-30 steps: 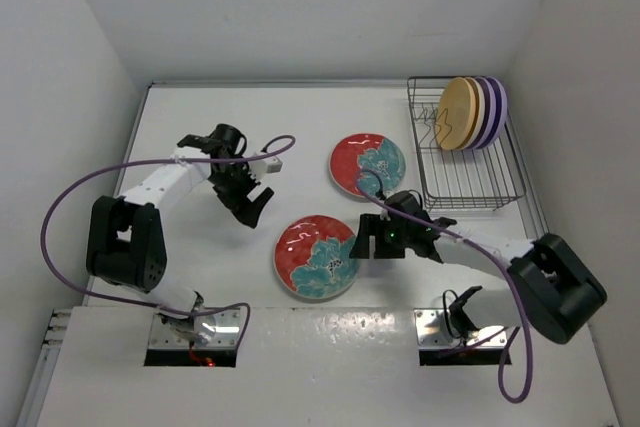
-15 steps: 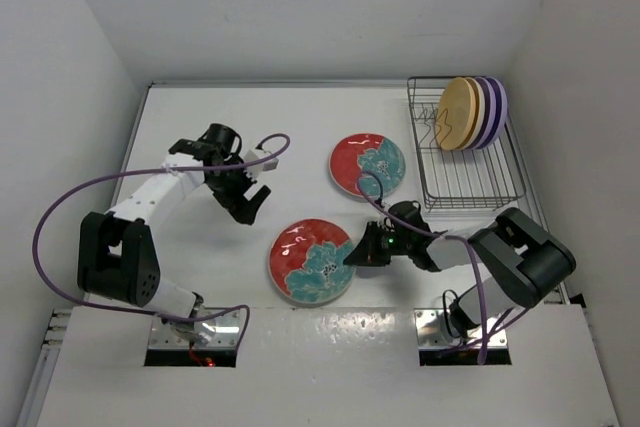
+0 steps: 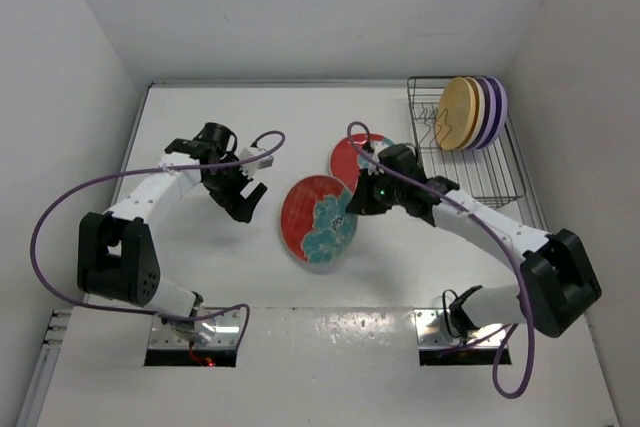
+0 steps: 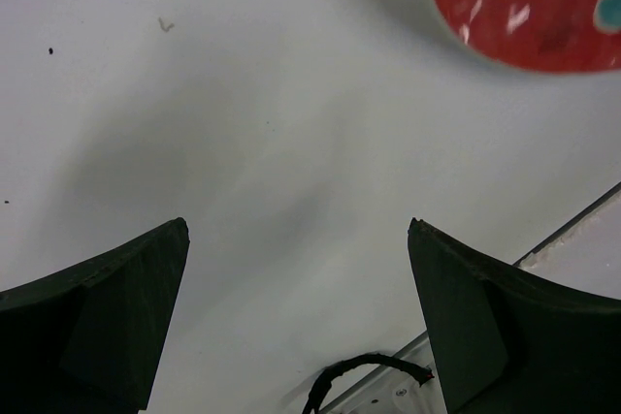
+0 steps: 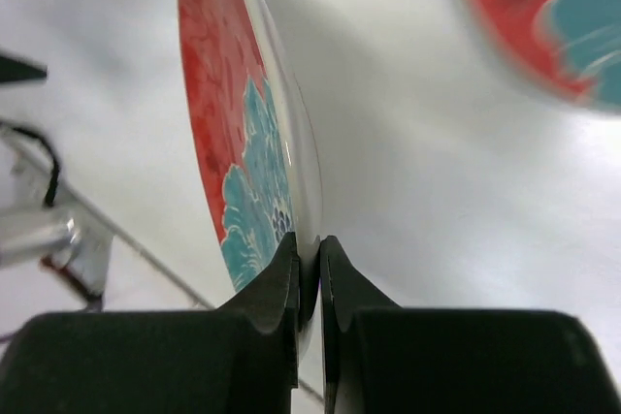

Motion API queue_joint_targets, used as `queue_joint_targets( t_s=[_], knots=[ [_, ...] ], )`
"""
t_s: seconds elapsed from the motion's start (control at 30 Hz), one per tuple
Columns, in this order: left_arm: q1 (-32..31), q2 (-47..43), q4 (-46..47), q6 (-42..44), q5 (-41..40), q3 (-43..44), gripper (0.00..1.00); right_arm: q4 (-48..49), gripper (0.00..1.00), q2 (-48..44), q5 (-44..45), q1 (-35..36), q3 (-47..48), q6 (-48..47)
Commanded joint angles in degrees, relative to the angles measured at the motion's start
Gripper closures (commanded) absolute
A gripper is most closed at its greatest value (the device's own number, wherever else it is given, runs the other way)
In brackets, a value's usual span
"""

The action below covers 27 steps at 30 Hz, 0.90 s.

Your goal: Load the plates into the dish rack

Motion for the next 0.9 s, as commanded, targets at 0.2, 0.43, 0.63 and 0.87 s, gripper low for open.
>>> queue_joint_targets(
  t_s=[0.2,0.43,0.63,0.87],
  knots=[
    [3.2,-0.1,0.3,-0.7,0.3,1.4,0.0,-11.1,1.0,-3.9,11.8,-6.1,23.5,-8.6],
    [3.2,0.4,0.3,-1.3,0.3,1.9,0.0,-13.3,1.0,-1.6,31.3,-15.4,38.4,-15.3],
    [3.7,0.9,0.3,-1.3,0.3,1.9,0.0,-6.2,1.0,1.1,43.8,-21.5,43.3,-26.2],
    [4.2,2.7,0.3,-1.3,0.3,2.4,0.0,7.2,1.0,7.7,53.9,-24.6,41.7,-43.6]
  ],
)
